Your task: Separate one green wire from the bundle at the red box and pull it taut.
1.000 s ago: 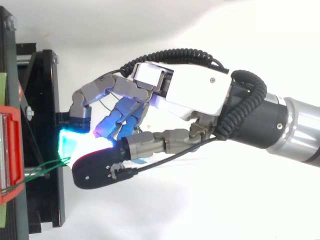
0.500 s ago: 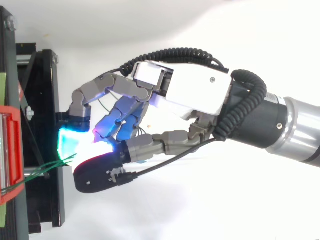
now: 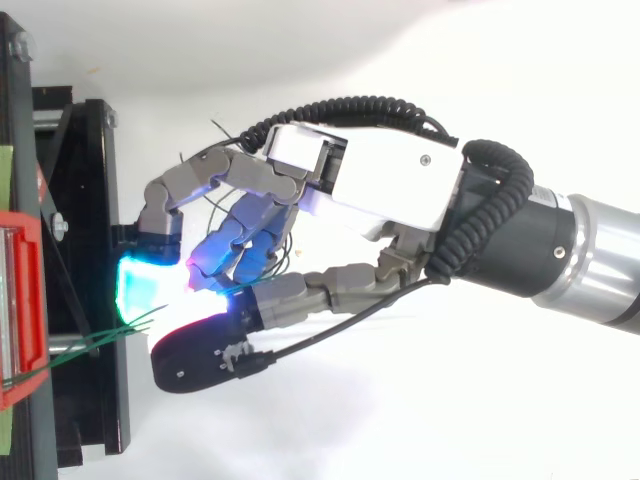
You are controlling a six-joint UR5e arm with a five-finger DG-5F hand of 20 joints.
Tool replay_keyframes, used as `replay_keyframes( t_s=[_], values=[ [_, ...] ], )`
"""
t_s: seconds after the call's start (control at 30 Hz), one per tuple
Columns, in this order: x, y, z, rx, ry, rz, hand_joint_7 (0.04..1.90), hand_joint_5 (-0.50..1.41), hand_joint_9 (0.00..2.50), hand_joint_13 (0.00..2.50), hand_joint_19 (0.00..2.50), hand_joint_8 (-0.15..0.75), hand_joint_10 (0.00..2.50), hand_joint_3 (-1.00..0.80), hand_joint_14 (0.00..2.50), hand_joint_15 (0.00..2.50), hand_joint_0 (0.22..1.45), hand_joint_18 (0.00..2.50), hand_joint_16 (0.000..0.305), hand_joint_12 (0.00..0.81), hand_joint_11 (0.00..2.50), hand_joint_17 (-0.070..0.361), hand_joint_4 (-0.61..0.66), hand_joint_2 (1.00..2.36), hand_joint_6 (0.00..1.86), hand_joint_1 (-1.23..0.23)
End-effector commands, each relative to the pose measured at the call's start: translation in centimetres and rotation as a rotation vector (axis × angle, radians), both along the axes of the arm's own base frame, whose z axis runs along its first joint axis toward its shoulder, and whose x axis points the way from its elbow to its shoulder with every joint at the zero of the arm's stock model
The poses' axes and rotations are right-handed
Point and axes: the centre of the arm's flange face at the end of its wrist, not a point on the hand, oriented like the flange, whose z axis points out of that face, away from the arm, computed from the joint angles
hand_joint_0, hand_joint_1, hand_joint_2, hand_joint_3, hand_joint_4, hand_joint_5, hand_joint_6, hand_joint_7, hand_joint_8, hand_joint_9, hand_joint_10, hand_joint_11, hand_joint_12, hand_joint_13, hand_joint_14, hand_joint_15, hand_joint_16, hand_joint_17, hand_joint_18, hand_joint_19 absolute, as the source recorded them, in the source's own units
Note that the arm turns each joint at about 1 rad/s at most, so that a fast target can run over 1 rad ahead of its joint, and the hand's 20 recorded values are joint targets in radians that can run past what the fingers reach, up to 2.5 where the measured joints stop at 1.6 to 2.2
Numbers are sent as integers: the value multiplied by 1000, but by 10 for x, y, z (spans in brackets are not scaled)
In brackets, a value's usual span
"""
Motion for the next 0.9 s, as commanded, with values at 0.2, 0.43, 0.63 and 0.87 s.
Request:
replay_keyframes(
  t_s=[0.2, 0.43, 0.63, 0.87],
  values=[
    [0, 0, -1, 0, 0, 4, 976, -238, 1051, 1424, 485, 276, 1, -500, 13, 1536, 722, 879, 53, 322, 1614, 120, 127, 1000, 877, -888],
    [-1, 1, -1, -1, 14, 7, 970, -242, 1040, 1419, 504, 280, 0, -500, 12, 1537, 611, 868, 53, 325, 1619, 120, 138, 1000, 868, -920],
    [-1, 0, 2, 1, 16, 6, 934, -239, 1078, 1446, 526, 301, 23, -500, 8, 1536, 528, 889, 57, 337, 1583, 128, 165, 1000, 864, -745],
    [1, -2, 12, -3, 44, 3, 969, -233, 1116, 1451, 547, 277, 4, -372, 8, 1536, 638, 877, 55, 310, 1585, 123, 140, 1011, 859, -656]
  ],
)
